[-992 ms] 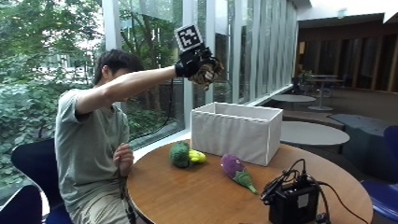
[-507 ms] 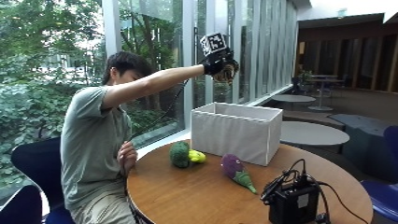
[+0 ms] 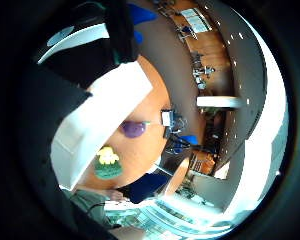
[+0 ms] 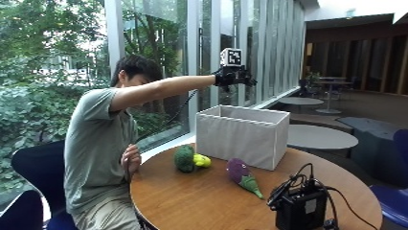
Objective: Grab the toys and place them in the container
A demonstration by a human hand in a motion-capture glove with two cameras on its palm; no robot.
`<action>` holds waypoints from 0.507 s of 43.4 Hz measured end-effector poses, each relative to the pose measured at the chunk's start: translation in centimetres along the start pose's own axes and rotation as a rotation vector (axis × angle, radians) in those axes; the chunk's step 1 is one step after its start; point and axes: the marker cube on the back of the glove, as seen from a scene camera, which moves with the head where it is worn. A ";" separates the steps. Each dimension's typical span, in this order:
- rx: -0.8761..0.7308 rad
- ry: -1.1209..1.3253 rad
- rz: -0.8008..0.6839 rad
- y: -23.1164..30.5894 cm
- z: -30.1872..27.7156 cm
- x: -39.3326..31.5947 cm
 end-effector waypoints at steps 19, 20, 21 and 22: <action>-0.022 0.026 0.321 9.1 -0.4 19.1; -0.020 -0.001 0.330 9.6 0.1 20.0; -0.018 -0.029 0.341 10.0 0.7 20.8; -0.013 -0.062 0.352 10.4 1.3 21.5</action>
